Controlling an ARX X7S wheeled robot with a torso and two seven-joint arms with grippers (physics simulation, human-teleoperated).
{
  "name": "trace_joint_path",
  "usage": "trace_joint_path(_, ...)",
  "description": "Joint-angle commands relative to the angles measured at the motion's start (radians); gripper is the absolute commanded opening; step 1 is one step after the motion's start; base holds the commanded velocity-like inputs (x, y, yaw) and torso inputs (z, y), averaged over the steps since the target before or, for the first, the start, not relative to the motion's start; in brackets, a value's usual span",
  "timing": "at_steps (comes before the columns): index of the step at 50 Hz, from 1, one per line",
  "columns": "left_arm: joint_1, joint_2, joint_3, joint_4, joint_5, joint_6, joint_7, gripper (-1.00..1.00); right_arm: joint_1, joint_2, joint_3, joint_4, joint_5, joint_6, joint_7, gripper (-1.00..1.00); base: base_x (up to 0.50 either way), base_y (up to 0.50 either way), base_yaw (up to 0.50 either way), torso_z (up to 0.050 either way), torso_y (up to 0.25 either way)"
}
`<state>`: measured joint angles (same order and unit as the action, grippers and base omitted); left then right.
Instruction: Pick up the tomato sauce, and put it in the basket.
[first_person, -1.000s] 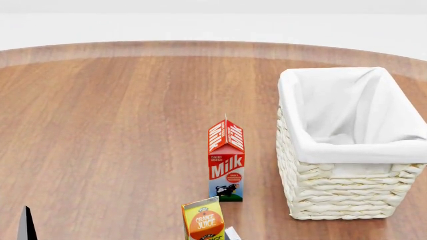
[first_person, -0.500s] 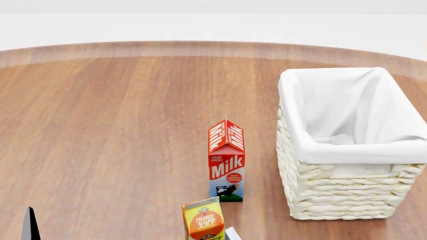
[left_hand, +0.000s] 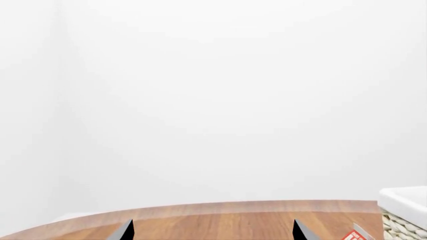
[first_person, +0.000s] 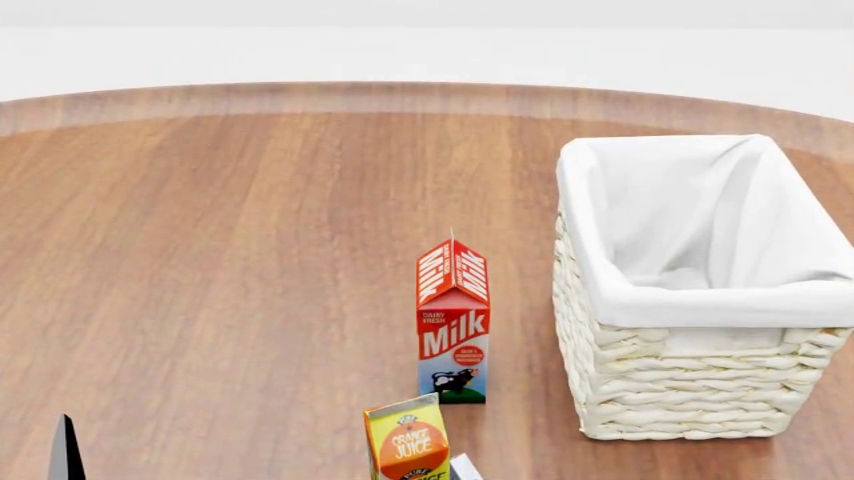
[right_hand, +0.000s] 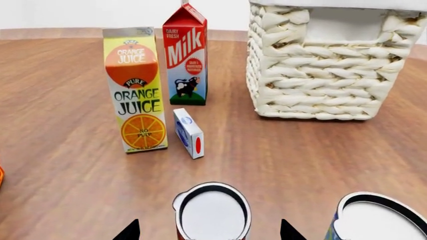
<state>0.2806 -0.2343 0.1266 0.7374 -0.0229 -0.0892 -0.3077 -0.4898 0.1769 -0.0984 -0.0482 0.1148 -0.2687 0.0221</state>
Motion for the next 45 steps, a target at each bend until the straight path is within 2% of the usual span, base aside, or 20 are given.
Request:
trace_joint_path(1,-0.002,-0.006,0.003,-0.003,-0.005,0.000,-0.007,1.00,0.063,-0.006,-0.016,0.044,-0.009,0.012,0.012,1.00,0.00,0.00,0.00,0.000,0.000)
trace_joint_path(18,-0.006,-0.015,0.008,-0.004,-0.011,-0.003,-0.016,1.00,0.181,-0.026,-0.032,0.256,-0.014,-0.031,0.023,1.00,0.00,0.00,0.00,0.000,0.000)
trace_joint_path(30,-0.008,-0.020,0.012,-0.005,-0.013,-0.003,-0.023,1.00,0.181,-0.023,-0.045,0.269,-0.006,-0.040,0.025,1.00,0.00,0.00,0.00,0.000,0.000)
trace_joint_path(31,-0.009,-0.021,0.012,-0.006,-0.014,-0.003,-0.024,1.00,0.179,-0.021,-0.047,0.268,-0.007,-0.049,0.022,-1.00,0.00,0.00,0.00,0.000,0.000)
trace_joint_path(40,-0.010,-0.024,0.016,-0.009,-0.017,-0.003,-0.026,1.00,0.171,-0.015,-0.052,0.247,0.005,-0.044,0.025,-1.00,0.00,0.00,0.00,0.000,0.000)
trace_joint_path(42,-0.008,-0.026,0.017,-0.006,-0.017,-0.003,-0.028,1.00,0.165,-0.009,-0.048,0.210,0.009,-0.031,0.031,-1.00,0.00,0.00,0.00,0.000,0.000)
trace_joint_path(45,-0.009,-0.027,0.017,-0.006,-0.020,-0.003,-0.030,1.00,0.129,0.025,-0.023,0.028,0.029,0.020,0.055,-1.00,0.00,0.00,0.00,0.000,0.000)
